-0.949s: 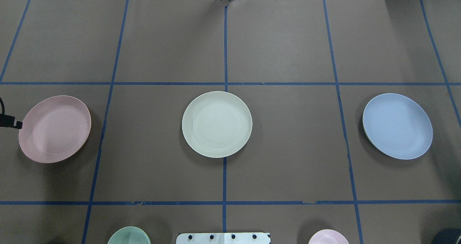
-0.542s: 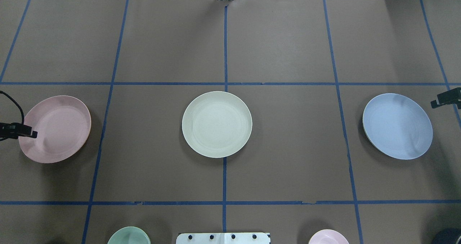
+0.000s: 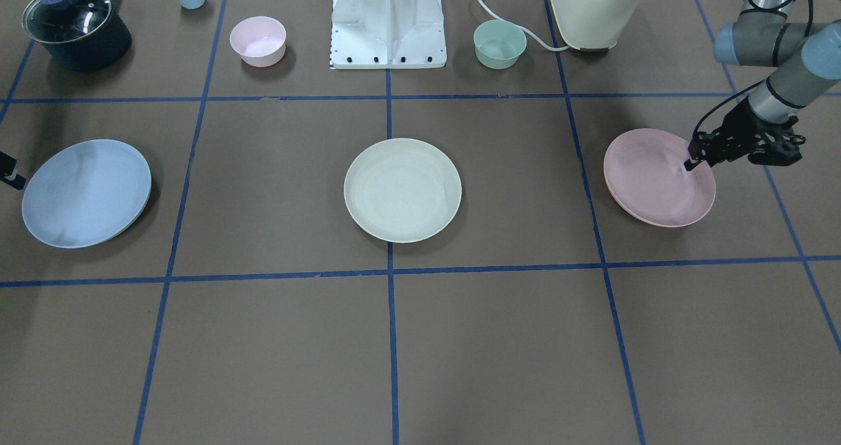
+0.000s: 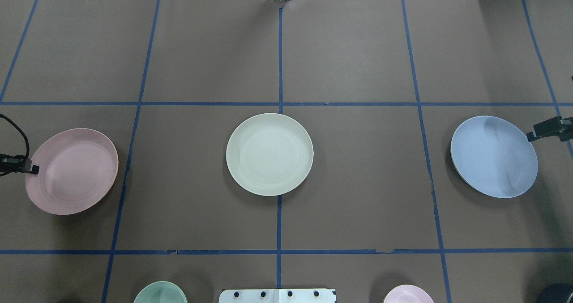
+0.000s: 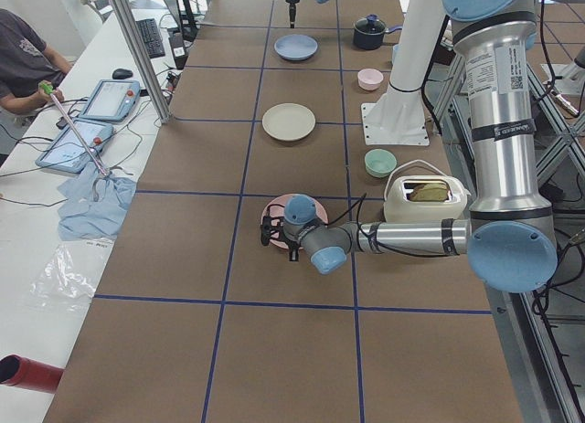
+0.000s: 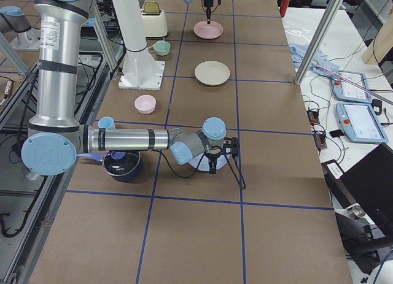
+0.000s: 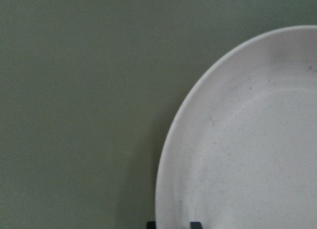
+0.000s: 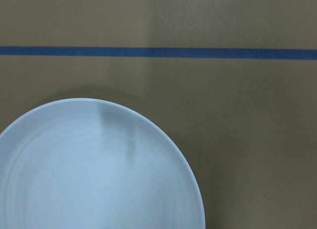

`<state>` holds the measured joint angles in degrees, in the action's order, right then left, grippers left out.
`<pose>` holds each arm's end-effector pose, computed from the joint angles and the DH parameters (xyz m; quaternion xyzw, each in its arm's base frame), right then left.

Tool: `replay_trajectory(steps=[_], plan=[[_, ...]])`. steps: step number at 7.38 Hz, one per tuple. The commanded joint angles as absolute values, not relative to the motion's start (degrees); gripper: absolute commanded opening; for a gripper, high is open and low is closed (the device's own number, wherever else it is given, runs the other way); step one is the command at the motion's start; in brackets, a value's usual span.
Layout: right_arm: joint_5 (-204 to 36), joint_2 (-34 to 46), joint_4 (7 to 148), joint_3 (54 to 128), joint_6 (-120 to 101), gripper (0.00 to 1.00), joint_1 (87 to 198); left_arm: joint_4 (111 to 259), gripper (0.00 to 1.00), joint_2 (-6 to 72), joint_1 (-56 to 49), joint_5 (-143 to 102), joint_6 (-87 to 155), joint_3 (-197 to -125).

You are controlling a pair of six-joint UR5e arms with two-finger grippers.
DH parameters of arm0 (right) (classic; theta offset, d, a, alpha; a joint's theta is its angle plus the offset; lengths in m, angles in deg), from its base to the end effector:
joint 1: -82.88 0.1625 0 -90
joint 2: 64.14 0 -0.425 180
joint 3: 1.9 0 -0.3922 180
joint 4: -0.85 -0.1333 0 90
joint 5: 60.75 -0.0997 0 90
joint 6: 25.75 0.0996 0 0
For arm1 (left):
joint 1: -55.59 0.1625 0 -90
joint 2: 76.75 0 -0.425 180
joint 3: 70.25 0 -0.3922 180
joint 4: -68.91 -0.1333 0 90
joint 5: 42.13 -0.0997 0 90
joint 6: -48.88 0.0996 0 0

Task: Stack three plates with pink and blue
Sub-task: 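Grip the pink plate rim with left gripper while right grips blue plate rim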

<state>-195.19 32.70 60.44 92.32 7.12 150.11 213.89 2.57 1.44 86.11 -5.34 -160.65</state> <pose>-0.1204 -0.4511 0.6188 0.0253 -0.4284 -0.0114 0.9032 0.1955 -0.3930 0.6356 0.0396 0.4683 -0.0165 0.8825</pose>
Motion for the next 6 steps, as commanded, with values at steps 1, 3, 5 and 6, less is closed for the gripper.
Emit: replay_trajectory(steps=[1,3,5,6], plan=[[-193.12,32.80,60.36,92.31,7.12,1.00,147.67,213.40,0.00,0.17,-1.42,93.87,-5.62,-166.11],[-190.14,32.80,60.27,91.01,6.86,1.00,145.73,203.97,0.00,1.03,-8.20,99.98,-5.62,-173.29],[-189.86,32.80,60.27,88.63,6.59,1.00,144.42,188.59,0.00,6.62,-8.30,99.99,-5.79,-180.61],[-189.77,32.80,60.18,88.01,6.77,0.99,143.88,186.18,0.00,8.92,-8.31,99.90,-5.97,-181.33]])
